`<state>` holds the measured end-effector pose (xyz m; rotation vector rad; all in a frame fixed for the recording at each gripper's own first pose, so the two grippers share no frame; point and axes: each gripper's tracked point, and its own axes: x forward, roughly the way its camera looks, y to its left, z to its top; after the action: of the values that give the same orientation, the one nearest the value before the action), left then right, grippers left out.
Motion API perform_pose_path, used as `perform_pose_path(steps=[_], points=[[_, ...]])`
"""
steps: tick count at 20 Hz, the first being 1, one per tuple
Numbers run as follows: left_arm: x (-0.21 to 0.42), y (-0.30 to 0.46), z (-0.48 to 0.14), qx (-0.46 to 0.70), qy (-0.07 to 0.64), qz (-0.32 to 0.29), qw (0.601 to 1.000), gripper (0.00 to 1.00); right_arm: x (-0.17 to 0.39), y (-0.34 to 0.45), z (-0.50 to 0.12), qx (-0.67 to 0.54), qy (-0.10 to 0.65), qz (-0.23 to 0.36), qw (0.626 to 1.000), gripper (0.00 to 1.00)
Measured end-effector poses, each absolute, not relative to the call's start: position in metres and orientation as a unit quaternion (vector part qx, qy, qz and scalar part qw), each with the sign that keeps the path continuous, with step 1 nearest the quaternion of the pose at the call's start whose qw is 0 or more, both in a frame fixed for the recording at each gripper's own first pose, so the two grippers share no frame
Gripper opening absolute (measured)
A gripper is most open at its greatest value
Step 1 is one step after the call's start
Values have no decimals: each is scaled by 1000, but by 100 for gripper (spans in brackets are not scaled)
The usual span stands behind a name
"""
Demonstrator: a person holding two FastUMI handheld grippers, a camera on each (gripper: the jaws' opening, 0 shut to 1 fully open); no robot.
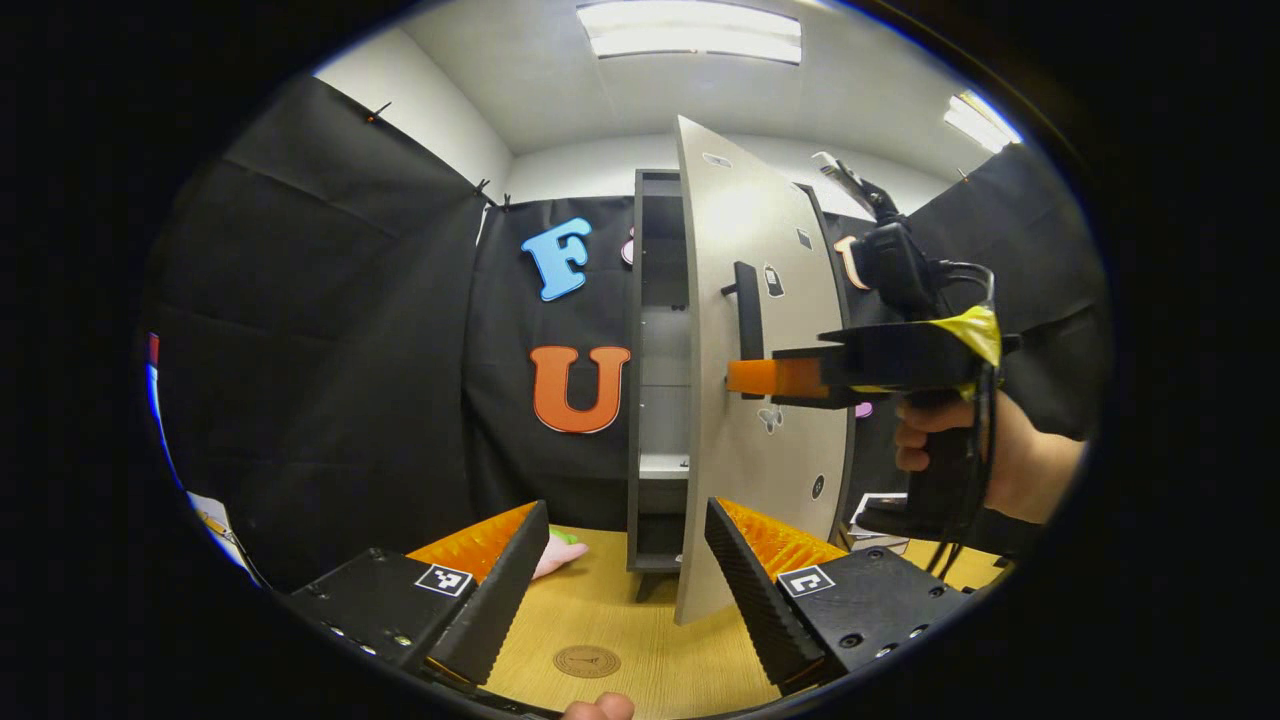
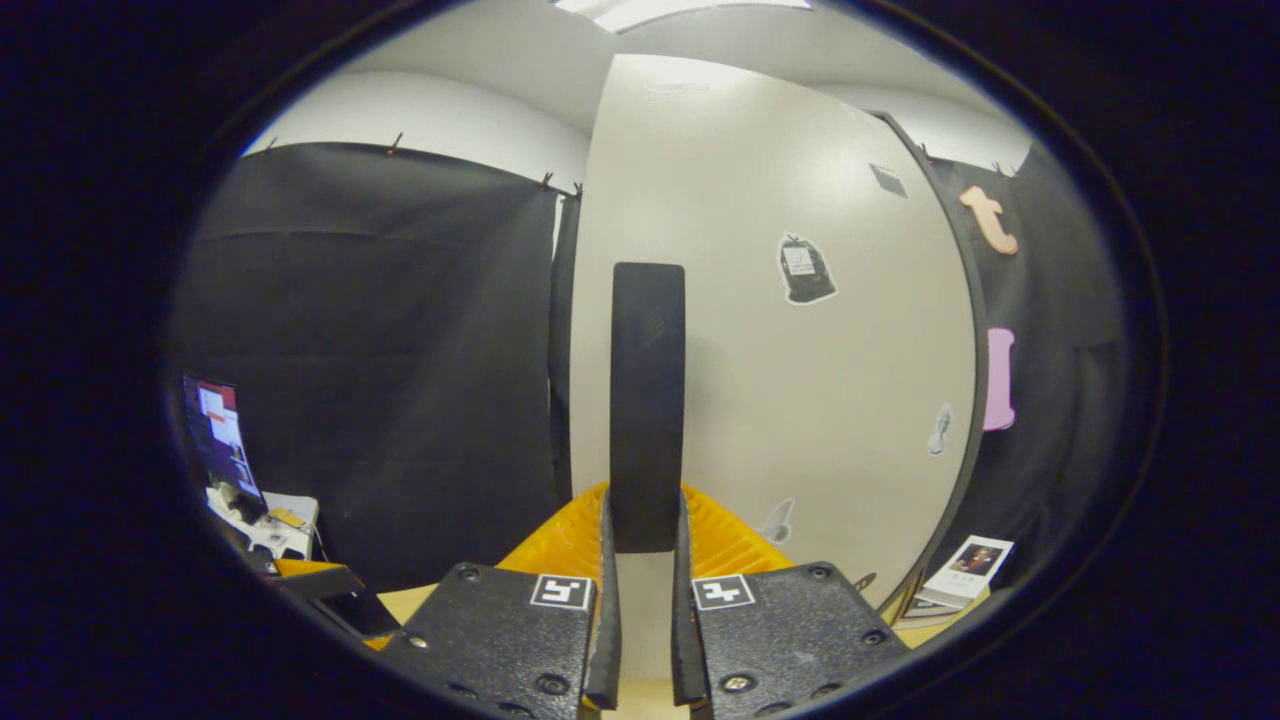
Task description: Open the cabinet door with the right hand, grasp the bottle in the cabinet with the left hand and place it on the coaster, then close the cabinet door with the right hand.
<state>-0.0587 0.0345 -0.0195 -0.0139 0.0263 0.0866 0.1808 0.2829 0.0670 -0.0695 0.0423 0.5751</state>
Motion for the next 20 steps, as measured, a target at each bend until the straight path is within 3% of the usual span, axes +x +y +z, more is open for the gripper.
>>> perform_pose_path(steps=[20], points=[[-41,-44,-33,-35,39,-41,998,95,154,222,68,-35,30,213,976,22]])
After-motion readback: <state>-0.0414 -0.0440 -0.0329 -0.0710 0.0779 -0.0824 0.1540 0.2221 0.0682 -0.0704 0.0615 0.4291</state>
